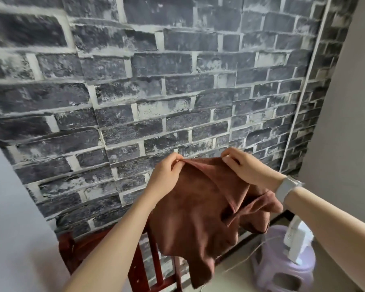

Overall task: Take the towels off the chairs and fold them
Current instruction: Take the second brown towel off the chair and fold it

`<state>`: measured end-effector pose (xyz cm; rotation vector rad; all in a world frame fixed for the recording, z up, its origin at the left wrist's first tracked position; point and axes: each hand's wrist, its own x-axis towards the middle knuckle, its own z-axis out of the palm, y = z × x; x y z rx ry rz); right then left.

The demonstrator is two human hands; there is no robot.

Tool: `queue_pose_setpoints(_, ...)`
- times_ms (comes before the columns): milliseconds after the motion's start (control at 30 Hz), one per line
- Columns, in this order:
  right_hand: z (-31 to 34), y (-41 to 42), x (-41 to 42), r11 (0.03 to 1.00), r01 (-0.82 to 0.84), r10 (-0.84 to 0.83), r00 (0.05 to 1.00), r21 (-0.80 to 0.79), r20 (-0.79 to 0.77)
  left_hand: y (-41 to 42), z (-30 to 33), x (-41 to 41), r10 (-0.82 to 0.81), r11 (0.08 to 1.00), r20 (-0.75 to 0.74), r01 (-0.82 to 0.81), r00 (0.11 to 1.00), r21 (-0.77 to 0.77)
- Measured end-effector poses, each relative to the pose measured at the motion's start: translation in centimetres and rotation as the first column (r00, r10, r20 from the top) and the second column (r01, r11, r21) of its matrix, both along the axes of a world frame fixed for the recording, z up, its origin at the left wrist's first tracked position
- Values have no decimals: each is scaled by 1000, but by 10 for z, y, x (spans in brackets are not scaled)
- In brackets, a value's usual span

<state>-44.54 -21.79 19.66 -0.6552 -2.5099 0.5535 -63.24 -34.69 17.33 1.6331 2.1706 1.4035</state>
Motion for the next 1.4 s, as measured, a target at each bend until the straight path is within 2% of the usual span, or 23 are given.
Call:
queue_pose_setpoints(33, 2, 2, 1, 1000, -12, 13, 997, -9, 75, -2, 4, -2, 54, 999, -96, -54, 994, -5)
queue_pose_setpoints(100, 4, 8, 5, 991, -50, 71, 981, -122, 178, -6, 11, -7, 172, 984, -277, -177, 945, 8)
queue_pose_setpoints(167, 1, 9, 9, 946, -78, 120, 986, -316, 115, -10, 18, -10, 228, 972, -313, -236, 922, 11)
queue_pose_setpoints(300, -19, 3, 8, 803, -105, 111, 993, -587, -26, -13, 25, -11, 124, 992, -107, -125, 987, -3)
queue_pose_setpoints(400, -40, -1, 0, 729, -71, 63, 997, -681, -37, -15, 26, -11, 32, 999, 112, -29, 993, -27)
queue_pose_setpoints(467, -57, -3, -7, 734, -7, 19, 1000, -679, 11, -16, 25, -11, 19, 1000, 267, -12, 964, -28)
queue_pose_setpoints(567, -89, -7, -20, 758, 56, -4, 997, -650, 81, -18, 23, -12, -10, 999, 548, -19, 836, 48)
queue_pose_setpoints(633, -107, -11, -28, 773, 75, -14, 995, -630, 102, -22, 21, -14, -11, 994, 616, -60, 788, 94)
queue_pose_setpoints(767, -131, -27, -51, 815, 62, 11, 992, -576, 123, -31, 20, -17, -37, 980, 659, -102, 751, 171)
queue_pose_setpoints(900, -152, -47, -74, 788, -6, 147, 973, -615, 179, -42, 23, -20, -70, 962, 695, -136, 716, 238)
queue_pose_setpoints(967, -162, -59, -86, 816, -20, 130, 980, -578, 150, -47, 23, -21, -89, 955, 709, -143, 700, 261)
queue_pose_setpoints(1033, -164, -64, -92, 878, 25, 42, 991, -478, 130, -53, 22, -23, -74, 951, 707, -165, 703, 263)
queue_pose_setpoints(1233, -151, -30, -72, 976, 164, -131, 967, -143, 220, -83, -1, -46, 107, 920, 724, -345, 681, 189)
queue_pose_setpoints(1400, -101, -5, -60, 965, 129, -157, 981, 227, 112, -103, -29, -55, 170, 905, 736, -399, 655, 146)
